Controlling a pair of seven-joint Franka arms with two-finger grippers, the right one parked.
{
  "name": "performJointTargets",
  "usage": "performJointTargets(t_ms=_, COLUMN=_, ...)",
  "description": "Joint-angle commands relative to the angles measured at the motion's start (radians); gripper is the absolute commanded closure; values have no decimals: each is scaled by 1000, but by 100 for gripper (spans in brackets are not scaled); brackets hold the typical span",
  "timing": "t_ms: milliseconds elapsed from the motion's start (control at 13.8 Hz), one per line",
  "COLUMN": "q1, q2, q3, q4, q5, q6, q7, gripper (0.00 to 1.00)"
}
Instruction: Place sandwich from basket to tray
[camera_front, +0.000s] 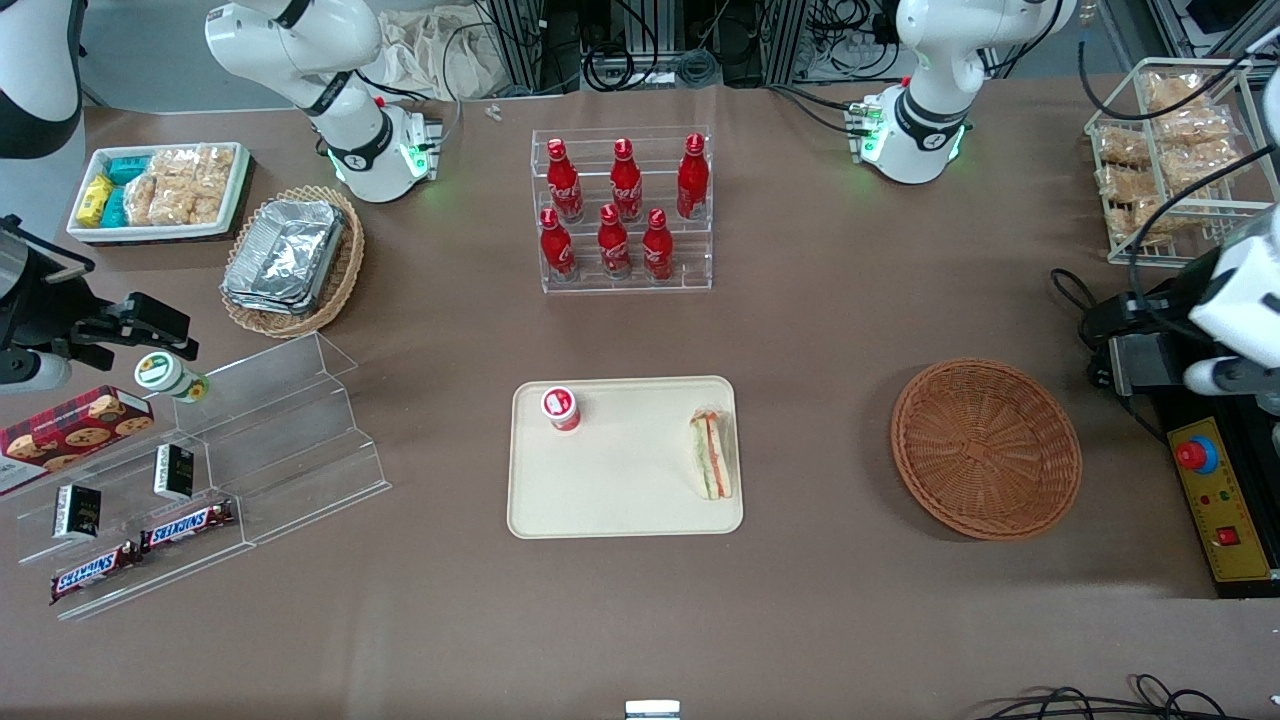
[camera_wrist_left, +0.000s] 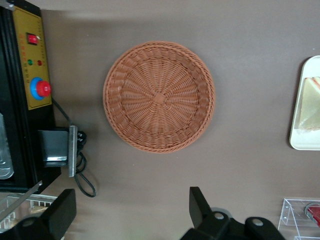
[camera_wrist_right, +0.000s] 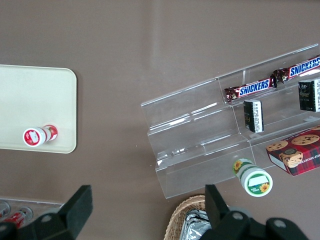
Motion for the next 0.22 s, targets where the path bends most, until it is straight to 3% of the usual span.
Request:
performJointTargets(t_ms=0, q1=-6, q2=-17, q3=15, q4=-21, q5=-27, q6=0, q7=8, gripper=0)
performJointTargets(t_ms=145, q1=-6, q2=-16, q3=15, q4=-21, q5=-28, q6=6, q7=10, gripper=0)
